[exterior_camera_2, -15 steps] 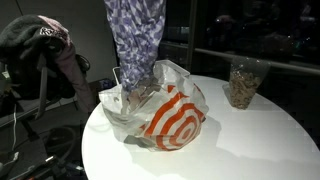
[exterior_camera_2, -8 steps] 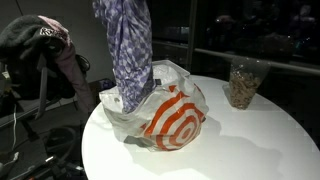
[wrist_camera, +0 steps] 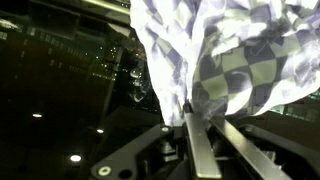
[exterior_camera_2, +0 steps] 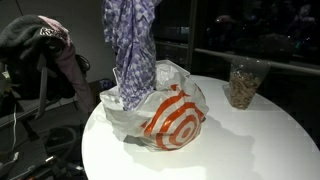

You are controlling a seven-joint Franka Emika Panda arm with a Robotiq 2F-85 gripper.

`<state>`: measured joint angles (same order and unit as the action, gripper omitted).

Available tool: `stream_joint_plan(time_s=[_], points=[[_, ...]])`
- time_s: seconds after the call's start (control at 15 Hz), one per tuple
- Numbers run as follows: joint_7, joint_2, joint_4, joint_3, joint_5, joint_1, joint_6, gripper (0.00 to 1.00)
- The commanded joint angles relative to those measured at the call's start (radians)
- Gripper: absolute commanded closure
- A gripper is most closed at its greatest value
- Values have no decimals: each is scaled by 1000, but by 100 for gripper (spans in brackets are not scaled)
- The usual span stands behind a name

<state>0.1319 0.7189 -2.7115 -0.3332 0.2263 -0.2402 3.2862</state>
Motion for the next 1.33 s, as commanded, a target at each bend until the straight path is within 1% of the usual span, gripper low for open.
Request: stream_joint_plan(time_s=[0.0,0.13,0.2,0.33,0.4,0.47,0.53,0.6,0.67,0.8,1.0,1.07,1.27], points=[[-27,-146,56,-50,22,-72,80,93],[-30,-209,44,-70,33,-73,83,94],[-37,-232,33,-88,44,-85,85,94],[-42,-247,8,-119,56,-97,66,94],[-44,-249,-5,-122,61,-92,56,94],[-38,-218,-30,-138,55,-108,46,94],[-30,-194,-51,-138,48,-107,46,94],[-21,-178,-73,-116,41,-84,26,94],[-8,-204,-33,-113,63,-86,-25,94],[-20,-215,-43,-93,66,-58,-87,94],[-43,-286,-46,-110,70,-63,-124,94],[-43,-297,-49,-128,77,-79,-165,94],[-65,-340,-53,-106,71,-49,-298,94]])
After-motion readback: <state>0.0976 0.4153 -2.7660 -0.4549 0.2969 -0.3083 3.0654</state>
